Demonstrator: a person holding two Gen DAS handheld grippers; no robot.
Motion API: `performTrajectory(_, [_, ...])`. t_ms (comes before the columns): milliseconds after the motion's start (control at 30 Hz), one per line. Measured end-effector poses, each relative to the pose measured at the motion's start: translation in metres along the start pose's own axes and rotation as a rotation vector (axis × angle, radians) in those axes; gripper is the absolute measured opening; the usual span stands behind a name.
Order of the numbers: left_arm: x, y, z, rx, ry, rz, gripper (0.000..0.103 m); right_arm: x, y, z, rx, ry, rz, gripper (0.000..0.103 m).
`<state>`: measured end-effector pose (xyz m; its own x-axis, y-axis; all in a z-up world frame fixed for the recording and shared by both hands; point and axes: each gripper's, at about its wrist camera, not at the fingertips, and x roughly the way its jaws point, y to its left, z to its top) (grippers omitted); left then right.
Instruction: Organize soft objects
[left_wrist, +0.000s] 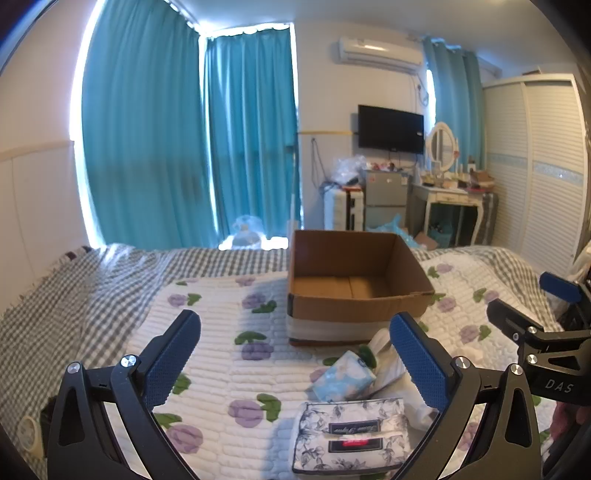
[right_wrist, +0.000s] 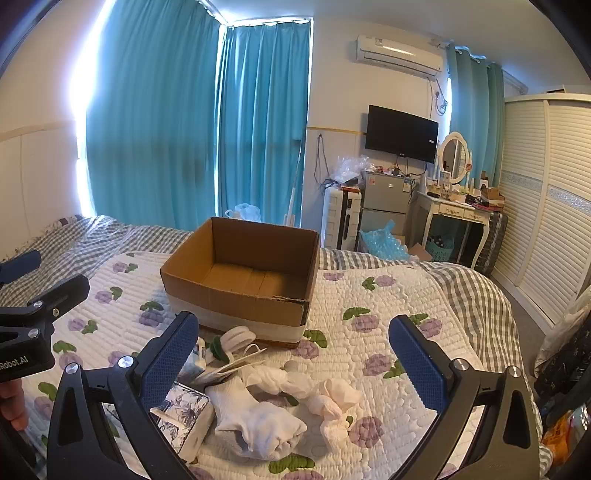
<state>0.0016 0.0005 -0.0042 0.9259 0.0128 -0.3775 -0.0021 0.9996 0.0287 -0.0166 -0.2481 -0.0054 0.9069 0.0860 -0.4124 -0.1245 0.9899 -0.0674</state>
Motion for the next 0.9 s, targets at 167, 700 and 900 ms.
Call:
performTrajectory(167, [0.0003, 0.0006, 0.0004, -0.001, 0.001, -0.001, 0.103, 0.0001, 0.0007, 0.0002, 0.000, 0.003, 0.001, 0.103])
performTrajectory(700, [0.0004, 0.0012, -0.0028, 0.000, 0.004, -0.001, 0.103, 0.0033, 0.0015, -0.0033, -0.004, 0.011, 0.005, 0.103])
performTrajectory(900, [0.0005, 0.0012, -0.0050, 0.003, 0.008, -0.001, 0.103, 0.0035, 0.0016, -0.0031, -0.005, 0.012, 0.005, 0.103])
